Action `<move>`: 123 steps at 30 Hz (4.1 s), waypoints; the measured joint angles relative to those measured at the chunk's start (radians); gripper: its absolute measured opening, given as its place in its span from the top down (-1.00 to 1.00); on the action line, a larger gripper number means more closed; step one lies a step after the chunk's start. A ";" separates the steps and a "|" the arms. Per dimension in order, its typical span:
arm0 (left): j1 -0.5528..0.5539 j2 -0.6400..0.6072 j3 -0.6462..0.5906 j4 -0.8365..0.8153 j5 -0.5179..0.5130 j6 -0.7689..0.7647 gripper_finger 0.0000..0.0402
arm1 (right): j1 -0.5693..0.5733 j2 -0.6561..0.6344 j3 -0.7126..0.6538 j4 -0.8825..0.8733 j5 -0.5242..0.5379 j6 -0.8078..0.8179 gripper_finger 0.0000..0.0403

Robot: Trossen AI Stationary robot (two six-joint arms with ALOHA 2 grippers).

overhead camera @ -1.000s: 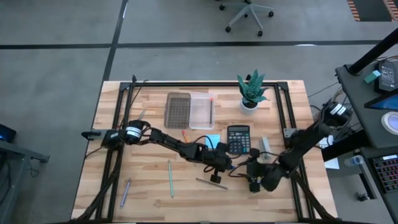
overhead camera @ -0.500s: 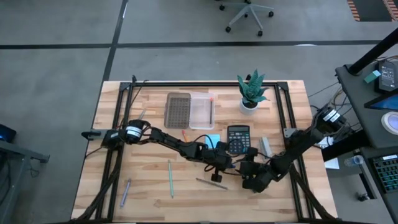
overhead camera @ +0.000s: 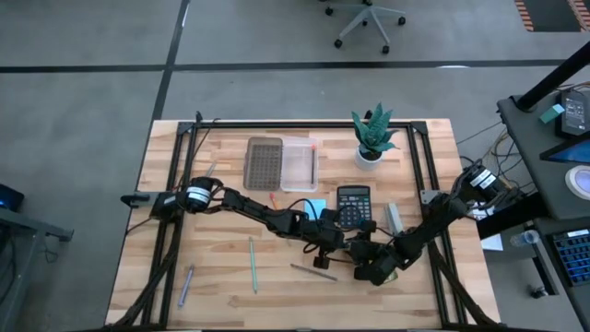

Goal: Pack school essentials
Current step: Put the blue eraser into the transparent supply box

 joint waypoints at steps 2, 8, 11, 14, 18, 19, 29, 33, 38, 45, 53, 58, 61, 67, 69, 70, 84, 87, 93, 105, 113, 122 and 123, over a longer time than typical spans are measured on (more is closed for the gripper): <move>0.000 0.000 0.000 0.000 0.000 0.000 1.00 | 0.000 0.000 0.000 0.000 0.000 -0.002 0.32; 0.001 0.000 0.000 0.000 0.000 0.003 1.00 | -0.002 0.000 0.000 0.001 0.000 -0.017 0.66; 0.001 0.000 0.000 0.000 0.000 0.004 1.00 | -0.002 0.000 0.000 0.003 -0.001 -0.027 0.87; 0.001 0.000 0.000 0.000 0.003 0.003 1.00 | -0.002 0.000 0.009 -0.004 -0.003 -0.049 0.91; 0.000 -0.002 0.000 -0.003 0.007 0.008 1.00 | -0.001 0.000 0.022 -0.011 -0.016 -0.069 0.92; 0.000 -0.007 0.000 -0.008 0.009 0.010 1.00 | -0.001 0.000 0.024 -0.012 -0.019 -0.072 0.92; 0.001 -0.080 0.002 -0.087 0.038 0.060 1.00 | -0.002 -0.002 0.030 -0.002 -0.035 -0.079 0.93; 0.000 -0.101 0.002 -0.144 0.051 0.060 0.94 | -0.001 -0.017 0.030 -0.016 -0.037 -0.093 0.93; -0.001 -0.160 -0.001 -0.267 0.026 0.086 0.84 | 0.003 -0.079 0.029 -0.060 -0.056 -0.121 0.93; -0.015 -0.316 -0.117 -0.288 -0.041 0.105 0.83 | 0.012 -0.197 0.004 -0.081 -0.025 -0.168 0.93; -0.022 -0.550 -0.402 0.025 -0.106 0.052 0.83 | -0.033 -0.244 -0.011 0.170 0.063 -0.343 0.93; -0.027 -0.668 -0.565 0.232 -0.095 0.051 0.82 | -0.083 -0.234 -0.011 0.402 0.063 -0.478 0.93; -0.035 -0.738 -0.646 0.336 -0.089 0.052 0.74 | -0.108 -0.229 -0.012 0.503 0.062 -0.541 0.94; -0.036 -0.816 -0.757 0.536 -0.078 0.052 0.40 | -0.165 -0.229 -0.005 0.628 0.060 -0.597 0.94; -0.036 -0.820 -0.781 0.561 -0.078 0.052 0.31 | -0.187 -0.230 -0.005 0.666 0.051 -0.607 0.94; -0.033 -0.813 -0.790 0.584 -0.078 0.053 0.27 | -0.196 -0.230 -0.004 0.677 0.049 -0.613 0.94; -0.004 -0.665 -0.805 0.803 -0.079 0.053 0.19 | -0.246 -0.230 -0.004 0.731 -0.036 -0.657 0.94; -0.001 -0.648 -0.795 0.821 -0.079 0.053 0.19 | -0.246 -0.230 -0.004 0.731 -0.036 -0.667 0.94; 0.000 -0.633 -0.790 0.830 -0.079 0.053 0.19 | -0.246 -0.230 -0.004 0.731 -0.036 -0.681 0.94; 0.000 -0.634 -0.792 0.833 -0.079 0.054 0.44 | -0.246 -0.230 -0.004 0.731 -0.036 -0.691 0.94; 0.001 -0.634 -0.792 0.832 -0.079 0.054 0.79 | -0.246 -0.230 -0.004 0.731 -0.036 -0.687 0.94; 0.001 -0.634 -0.792 0.831 -0.079 0.061 0.96 | -0.246 -0.230 -0.004 0.731 -0.035 -0.697 0.55; 0.001 -0.634 -0.792 0.831 -0.079 0.061 0.96 | -0.246 -0.230 -0.004 0.731 -0.035 -0.698 0.48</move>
